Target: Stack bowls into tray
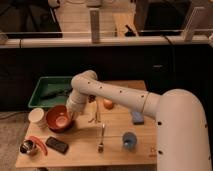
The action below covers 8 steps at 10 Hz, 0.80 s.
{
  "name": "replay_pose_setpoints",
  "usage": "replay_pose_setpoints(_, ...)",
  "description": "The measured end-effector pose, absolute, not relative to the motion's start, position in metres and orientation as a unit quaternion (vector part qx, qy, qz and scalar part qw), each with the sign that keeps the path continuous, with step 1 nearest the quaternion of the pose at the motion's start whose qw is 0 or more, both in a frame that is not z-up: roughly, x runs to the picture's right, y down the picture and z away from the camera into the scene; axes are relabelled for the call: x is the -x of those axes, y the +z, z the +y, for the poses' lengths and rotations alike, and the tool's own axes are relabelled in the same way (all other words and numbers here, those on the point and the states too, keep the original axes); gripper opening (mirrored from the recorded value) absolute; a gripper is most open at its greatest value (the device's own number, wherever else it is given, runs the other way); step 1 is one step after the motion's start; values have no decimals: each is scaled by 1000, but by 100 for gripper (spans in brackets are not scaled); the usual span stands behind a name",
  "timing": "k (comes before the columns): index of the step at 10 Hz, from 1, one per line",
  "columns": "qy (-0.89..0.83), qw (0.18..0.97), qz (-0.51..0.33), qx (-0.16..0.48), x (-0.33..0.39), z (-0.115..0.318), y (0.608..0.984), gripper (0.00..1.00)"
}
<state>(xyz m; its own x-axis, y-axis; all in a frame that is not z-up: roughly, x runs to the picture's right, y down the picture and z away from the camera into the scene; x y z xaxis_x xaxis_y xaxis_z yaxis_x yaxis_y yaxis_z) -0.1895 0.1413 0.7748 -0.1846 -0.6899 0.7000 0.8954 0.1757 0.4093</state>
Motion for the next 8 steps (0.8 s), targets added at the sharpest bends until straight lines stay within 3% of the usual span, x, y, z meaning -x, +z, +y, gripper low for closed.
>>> replay_pose_setpoints(8,-637,635,-421,116,179,138,775,78)
